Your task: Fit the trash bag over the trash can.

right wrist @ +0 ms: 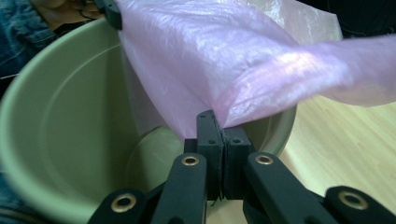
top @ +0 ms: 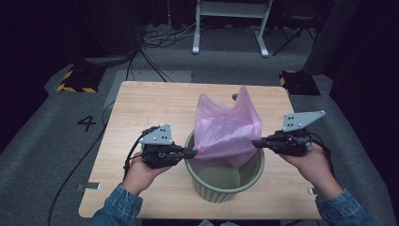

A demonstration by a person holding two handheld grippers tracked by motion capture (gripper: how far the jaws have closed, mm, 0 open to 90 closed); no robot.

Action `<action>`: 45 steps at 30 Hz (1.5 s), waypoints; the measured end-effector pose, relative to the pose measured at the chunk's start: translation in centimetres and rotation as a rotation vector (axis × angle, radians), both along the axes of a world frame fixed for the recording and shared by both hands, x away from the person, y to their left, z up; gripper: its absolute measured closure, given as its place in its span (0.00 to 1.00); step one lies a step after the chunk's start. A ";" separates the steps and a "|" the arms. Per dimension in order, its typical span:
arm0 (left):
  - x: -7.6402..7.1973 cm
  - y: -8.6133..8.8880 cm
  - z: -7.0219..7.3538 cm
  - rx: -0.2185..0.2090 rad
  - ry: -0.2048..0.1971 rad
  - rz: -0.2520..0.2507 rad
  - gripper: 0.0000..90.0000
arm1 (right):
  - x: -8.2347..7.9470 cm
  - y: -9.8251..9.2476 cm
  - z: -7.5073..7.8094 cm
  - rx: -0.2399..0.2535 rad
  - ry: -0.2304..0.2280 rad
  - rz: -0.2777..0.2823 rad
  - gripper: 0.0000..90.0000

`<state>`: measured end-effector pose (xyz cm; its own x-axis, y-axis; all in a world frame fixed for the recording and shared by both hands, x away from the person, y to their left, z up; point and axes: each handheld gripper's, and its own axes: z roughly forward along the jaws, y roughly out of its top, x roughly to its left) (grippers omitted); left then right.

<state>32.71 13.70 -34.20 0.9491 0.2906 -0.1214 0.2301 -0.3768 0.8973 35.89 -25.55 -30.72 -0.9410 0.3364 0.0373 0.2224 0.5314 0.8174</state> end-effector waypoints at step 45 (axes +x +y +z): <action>-0.1 -4.9 1.5 0.164 0.008 -0.099 1.00 | -1.7 -1.8 1.2 0.054 0.029 -0.106 0.47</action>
<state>32.58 8.83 -32.74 0.9733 0.2121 -0.0878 0.1914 -0.5389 0.8204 34.23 -27.40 -29.50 -0.8985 0.4306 0.0853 0.2993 0.4586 0.8367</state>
